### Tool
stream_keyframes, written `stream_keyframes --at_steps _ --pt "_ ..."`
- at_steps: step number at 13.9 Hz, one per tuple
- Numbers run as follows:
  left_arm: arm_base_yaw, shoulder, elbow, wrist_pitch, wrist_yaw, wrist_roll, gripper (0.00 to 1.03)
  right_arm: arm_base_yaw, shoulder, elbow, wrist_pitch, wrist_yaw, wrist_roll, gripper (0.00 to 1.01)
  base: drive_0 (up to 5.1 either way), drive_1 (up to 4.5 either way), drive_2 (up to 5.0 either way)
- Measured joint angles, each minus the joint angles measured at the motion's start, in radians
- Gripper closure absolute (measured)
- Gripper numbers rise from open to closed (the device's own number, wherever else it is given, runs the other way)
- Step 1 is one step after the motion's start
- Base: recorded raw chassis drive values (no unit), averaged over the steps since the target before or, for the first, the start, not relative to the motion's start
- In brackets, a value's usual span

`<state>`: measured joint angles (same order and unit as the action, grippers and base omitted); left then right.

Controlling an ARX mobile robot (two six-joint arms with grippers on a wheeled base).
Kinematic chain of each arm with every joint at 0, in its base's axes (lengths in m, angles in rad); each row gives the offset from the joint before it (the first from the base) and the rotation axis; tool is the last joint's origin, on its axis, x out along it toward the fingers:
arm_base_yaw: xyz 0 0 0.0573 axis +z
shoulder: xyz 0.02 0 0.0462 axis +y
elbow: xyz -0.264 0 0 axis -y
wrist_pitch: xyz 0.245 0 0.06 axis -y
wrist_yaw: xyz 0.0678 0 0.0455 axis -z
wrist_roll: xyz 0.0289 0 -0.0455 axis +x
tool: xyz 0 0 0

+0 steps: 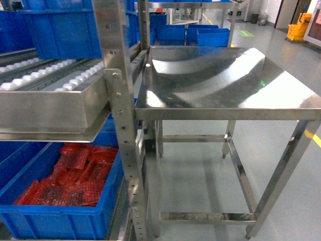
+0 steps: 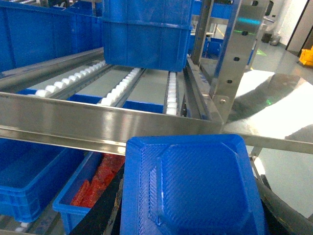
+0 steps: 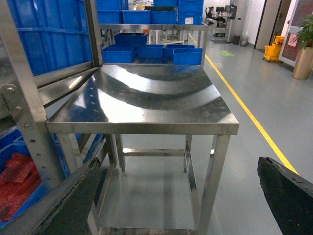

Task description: Pick blue part to blue bin on bottom shelf

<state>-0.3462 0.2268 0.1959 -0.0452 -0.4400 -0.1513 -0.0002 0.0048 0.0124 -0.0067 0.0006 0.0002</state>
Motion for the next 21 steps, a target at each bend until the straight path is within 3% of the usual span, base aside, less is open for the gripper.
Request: stream_keyframes --at_steps 11,21 --pt "0.0 0.0 0.0 -0.003 -0.001 0.0 0.6 0.0 0.0 0.0 0.006 0.0 0.0 0.03 -4.8 1.31 3.6" --pt "0.0 0.0 0.0 -0.004 -0.001 0.0 0.6 0.0 0.0 0.0 0.0 0.0 0.0 0.03 -5.1 2.4 2.4"
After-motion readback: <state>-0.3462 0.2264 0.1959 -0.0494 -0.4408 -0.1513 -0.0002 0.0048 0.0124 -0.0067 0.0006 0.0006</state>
